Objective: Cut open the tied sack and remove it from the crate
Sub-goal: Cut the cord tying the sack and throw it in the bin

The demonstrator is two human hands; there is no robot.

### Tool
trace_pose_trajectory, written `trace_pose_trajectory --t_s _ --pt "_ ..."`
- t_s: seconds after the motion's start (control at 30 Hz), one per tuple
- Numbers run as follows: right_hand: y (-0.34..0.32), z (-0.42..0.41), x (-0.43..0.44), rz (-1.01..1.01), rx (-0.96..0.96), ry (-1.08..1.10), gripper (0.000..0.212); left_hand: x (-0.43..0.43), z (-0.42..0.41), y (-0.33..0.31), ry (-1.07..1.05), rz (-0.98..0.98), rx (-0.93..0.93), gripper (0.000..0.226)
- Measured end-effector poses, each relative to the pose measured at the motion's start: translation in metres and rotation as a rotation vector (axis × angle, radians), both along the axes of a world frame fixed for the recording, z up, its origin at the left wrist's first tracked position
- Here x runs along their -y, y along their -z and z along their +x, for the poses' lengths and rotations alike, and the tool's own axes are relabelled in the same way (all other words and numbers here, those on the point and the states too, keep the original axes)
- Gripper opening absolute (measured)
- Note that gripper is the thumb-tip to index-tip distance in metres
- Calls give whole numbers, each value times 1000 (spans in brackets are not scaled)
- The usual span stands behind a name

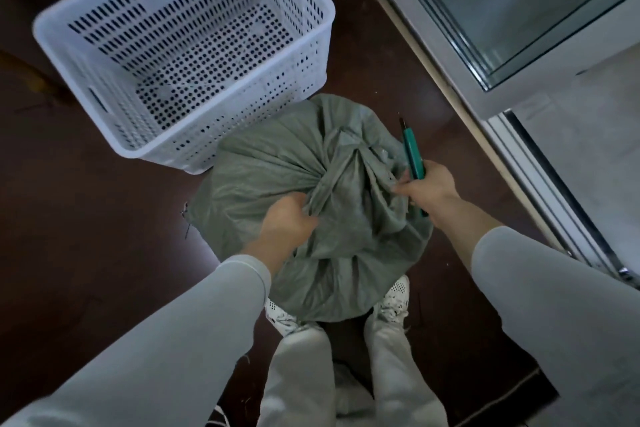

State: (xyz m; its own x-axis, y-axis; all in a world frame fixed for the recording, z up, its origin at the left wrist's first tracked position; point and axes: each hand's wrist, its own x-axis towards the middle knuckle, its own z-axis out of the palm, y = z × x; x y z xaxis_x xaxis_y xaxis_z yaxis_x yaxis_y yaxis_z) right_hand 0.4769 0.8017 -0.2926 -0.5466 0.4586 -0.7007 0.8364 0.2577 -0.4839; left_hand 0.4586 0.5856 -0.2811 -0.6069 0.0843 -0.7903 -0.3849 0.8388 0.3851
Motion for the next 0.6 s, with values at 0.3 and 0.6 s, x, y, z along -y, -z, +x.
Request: trace_pose_trajectory --t_s 0.3,0.6 --pt "77 -31 -20 3 -97 -186 10 -45 -6 93 -5 46 -63 104" --pt "127 -25 -19 -191 -157 -5 34 -80 32 138 423 3 -44 75"
